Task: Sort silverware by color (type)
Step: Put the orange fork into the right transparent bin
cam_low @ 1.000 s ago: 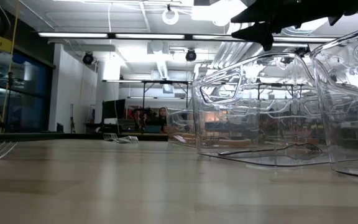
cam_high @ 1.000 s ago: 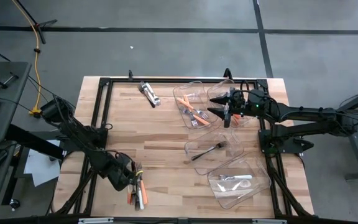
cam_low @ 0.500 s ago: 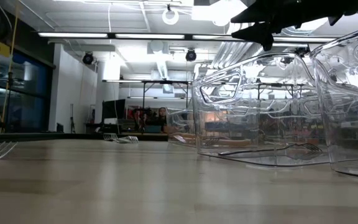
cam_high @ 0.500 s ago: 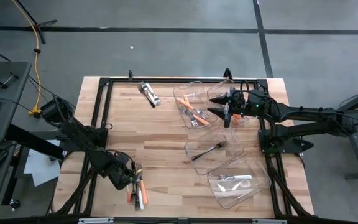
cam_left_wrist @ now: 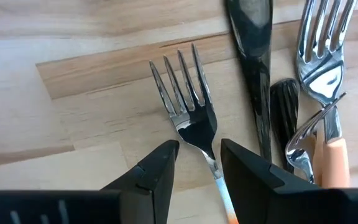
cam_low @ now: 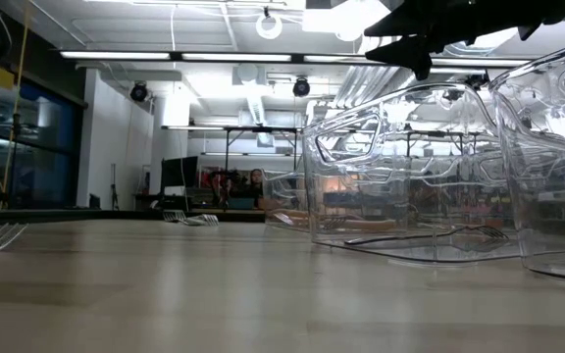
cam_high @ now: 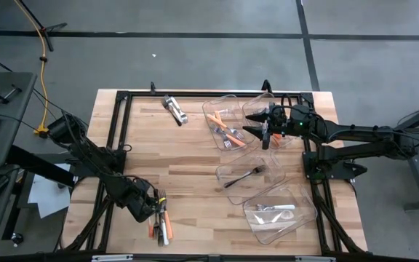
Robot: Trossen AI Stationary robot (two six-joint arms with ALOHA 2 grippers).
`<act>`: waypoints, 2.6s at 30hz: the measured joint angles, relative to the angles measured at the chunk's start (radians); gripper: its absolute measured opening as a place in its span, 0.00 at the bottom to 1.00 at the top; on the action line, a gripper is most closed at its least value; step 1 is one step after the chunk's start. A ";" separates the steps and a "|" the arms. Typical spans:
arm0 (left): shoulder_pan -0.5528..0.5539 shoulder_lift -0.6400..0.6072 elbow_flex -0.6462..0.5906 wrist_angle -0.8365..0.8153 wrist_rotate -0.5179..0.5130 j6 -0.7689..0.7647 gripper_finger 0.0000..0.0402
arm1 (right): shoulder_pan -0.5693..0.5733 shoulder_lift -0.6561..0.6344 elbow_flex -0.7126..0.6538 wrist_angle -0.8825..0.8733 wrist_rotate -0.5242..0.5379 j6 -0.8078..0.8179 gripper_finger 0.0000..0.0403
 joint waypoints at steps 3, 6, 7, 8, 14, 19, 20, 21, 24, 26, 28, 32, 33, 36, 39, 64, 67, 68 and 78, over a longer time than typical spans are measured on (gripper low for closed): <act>0.000 0.000 -0.001 0.017 0.002 -0.015 0.31 | 0.000 0.000 0.000 0.000 0.000 0.000 0.55; -0.004 0.005 0.018 0.016 0.005 -0.016 0.31 | 0.000 0.000 0.000 0.000 0.000 0.000 0.55; -0.006 0.006 0.027 0.008 0.003 -0.018 0.31 | 0.000 0.000 0.000 0.000 0.000 0.000 0.55; -0.007 0.007 0.034 0.002 0.002 -0.019 0.31 | 0.000 0.000 0.000 0.000 0.000 0.000 0.55; -0.010 0.043 0.054 -0.029 -0.006 -0.020 0.31 | 0.000 0.000 0.000 -0.004 0.000 -0.001 0.55; -0.010 0.071 0.071 -0.018 -0.001 -0.024 0.29 | 0.000 0.000 0.000 -0.014 0.000 -0.001 0.55; -0.010 0.078 0.081 -0.029 -0.001 -0.024 0.29 | 0.000 0.000 0.000 -0.016 0.000 -0.001 0.55; -0.010 0.083 0.090 -0.040 -0.001 -0.024 0.28 | 0.000 0.000 0.000 -0.018 0.000 -0.001 0.55; -0.013 0.094 0.101 -0.055 -0.005 -0.024 0.26 | 0.000 0.000 0.000 -0.021 0.000 0.000 0.55; -0.014 0.100 0.103 -0.057 -0.005 -0.021 0.24 | 0.000 0.000 0.000 -0.023 0.000 0.000 0.55; -0.014 0.102 0.103 -0.059 -0.007 -0.014 0.22 | 0.000 0.000 0.000 -0.023 0.000 0.000 0.55; -0.015 0.102 0.104 -0.068 -0.023 0.001 0.14 | 0.000 0.000 0.000 -0.023 0.000 0.000 0.55; -0.016 0.102 0.104 -0.070 -0.024 0.002 0.10 | 0.000 0.000 0.000 -0.023 0.000 0.000 0.55; -0.024 0.094 0.102 -0.067 -0.041 0.009 0.02 | 0.000 0.000 0.000 -0.025 0.000 0.000 0.55; -0.031 0.077 0.099 -0.085 -0.049 0.010 0.02 | 0.000 0.000 0.000 -0.027 0.000 0.000 0.55; 0.044 -0.540 0.098 -0.363 -0.420 0.261 0.00 | 0.000 0.000 0.000 -0.030 0.000 0.005 0.55; 0.123 -0.643 0.098 -0.348 -0.605 0.409 0.00 | 0.000 0.000 0.000 -0.024 -0.001 0.027 0.55; 0.159 -0.672 0.098 -0.337 -0.651 0.475 0.00 | 0.000 0.000 0.000 -0.022 -0.001 0.035 0.55; 0.623 -0.762 0.100 0.085 -0.567 1.281 0.00 | 0.001 0.001 0.000 0.058 0.000 0.114 0.55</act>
